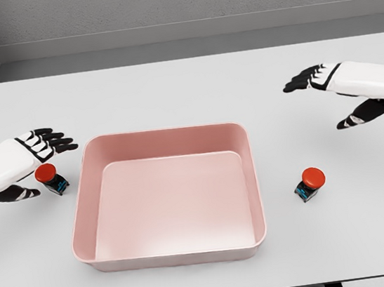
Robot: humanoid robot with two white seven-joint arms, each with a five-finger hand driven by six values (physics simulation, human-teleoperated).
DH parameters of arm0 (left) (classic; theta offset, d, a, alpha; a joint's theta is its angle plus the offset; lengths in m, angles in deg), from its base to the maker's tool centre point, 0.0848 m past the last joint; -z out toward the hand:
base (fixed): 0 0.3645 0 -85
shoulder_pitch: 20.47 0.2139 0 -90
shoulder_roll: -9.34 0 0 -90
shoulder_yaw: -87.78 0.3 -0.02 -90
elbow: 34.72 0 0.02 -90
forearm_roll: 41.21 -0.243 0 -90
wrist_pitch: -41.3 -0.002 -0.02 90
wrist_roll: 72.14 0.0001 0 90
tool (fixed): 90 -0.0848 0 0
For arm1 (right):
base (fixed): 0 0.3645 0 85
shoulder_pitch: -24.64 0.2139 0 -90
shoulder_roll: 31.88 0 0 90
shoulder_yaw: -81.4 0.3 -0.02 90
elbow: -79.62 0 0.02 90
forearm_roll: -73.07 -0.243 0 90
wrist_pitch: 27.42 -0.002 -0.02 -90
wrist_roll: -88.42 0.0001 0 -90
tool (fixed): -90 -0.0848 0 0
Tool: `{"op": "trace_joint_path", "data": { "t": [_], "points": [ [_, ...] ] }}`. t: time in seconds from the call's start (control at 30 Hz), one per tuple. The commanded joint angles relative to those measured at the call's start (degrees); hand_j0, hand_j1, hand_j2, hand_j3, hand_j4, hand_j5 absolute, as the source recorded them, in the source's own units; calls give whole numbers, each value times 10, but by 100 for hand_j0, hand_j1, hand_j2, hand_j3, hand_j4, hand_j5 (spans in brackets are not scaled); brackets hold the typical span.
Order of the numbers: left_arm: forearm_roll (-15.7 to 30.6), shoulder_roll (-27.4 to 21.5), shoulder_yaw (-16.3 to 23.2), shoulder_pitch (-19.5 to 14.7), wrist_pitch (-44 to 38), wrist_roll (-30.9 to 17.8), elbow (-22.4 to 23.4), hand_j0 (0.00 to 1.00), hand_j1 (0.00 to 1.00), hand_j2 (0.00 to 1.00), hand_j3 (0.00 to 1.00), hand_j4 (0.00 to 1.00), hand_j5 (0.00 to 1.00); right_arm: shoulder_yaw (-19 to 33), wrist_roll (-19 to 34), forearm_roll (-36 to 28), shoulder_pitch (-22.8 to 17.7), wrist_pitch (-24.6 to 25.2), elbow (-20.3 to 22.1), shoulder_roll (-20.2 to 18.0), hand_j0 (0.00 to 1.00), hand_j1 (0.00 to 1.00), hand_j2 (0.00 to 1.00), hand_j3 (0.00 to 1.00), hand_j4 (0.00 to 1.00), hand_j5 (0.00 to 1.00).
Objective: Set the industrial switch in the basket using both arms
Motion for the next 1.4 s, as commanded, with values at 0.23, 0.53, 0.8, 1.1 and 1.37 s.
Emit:
{"op": "trace_joint_path", "data": {
  "t": [0.23,0.53,0.8,1.1,1.37],
  "points": [
    [3,2,-1,-3,-1,0,37,100,100,100,100,100,100,-5,-15,-4,-18,1,5,-40,100,100,100,100,100,100],
    [-11,31,5,-3,-1,0,52,100,100,100,100,100,100,6,58,0,-49,1,8,-41,100,100,100,100,100,100],
    [-13,37,6,-3,-1,0,52,100,100,100,100,100,100,2,61,0,-85,1,49,-42,100,100,100,100,100,100],
    [-22,46,6,-2,-1,0,70,100,100,100,100,100,100,-3,61,0,-94,1,53,-22,100,100,100,100,100,100],
    [-31,54,10,-2,-1,0,80,100,100,100,100,100,100,-19,69,6,-94,1,52,1,100,100,100,100,100,100]
  ]
}}
